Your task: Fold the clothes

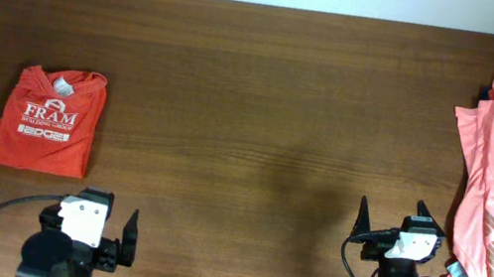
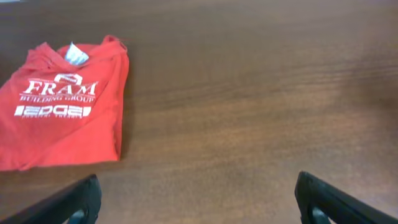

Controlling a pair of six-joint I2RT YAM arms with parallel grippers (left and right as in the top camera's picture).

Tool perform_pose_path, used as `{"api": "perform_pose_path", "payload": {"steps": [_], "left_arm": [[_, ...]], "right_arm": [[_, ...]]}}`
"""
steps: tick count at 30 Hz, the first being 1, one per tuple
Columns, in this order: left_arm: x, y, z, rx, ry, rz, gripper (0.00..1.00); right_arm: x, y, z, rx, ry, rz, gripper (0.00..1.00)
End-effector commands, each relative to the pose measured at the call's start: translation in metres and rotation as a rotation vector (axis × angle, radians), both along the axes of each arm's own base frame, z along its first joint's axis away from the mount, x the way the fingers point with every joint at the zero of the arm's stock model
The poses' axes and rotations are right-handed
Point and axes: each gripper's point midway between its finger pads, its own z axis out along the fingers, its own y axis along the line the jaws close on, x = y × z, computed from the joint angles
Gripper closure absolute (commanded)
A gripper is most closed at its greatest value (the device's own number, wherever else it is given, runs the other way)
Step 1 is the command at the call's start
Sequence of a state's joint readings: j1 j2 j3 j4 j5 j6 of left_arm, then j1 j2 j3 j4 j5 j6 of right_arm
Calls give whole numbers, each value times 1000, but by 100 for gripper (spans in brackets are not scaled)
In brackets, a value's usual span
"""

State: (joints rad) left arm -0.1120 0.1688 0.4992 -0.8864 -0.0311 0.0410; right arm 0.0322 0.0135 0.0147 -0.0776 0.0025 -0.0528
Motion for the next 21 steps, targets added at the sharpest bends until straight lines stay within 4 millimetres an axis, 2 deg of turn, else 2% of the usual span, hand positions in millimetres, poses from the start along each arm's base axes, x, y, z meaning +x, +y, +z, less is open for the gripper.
{"api": "perform_pose_path", "payload": {"steps": [1,8,12,17,21], "left_arm": [[4,2,-13,5,-39,10,1],[29,0,-29,-11,-174,13,1],[47,0,-28,-18,-269,22,1],[62,17,-7,28,-446,103,1],[66,18,-6,60,-488,99,1]], "right_arm": [[0,-1,-2,1,0,-4,1],[0,-1,-2,1,0,-4,2],[0,-1,-2,1,0,-4,1],[0,-1,-2,1,0,-4,1],[0,-1,-2,1,0,-4,2]]}}
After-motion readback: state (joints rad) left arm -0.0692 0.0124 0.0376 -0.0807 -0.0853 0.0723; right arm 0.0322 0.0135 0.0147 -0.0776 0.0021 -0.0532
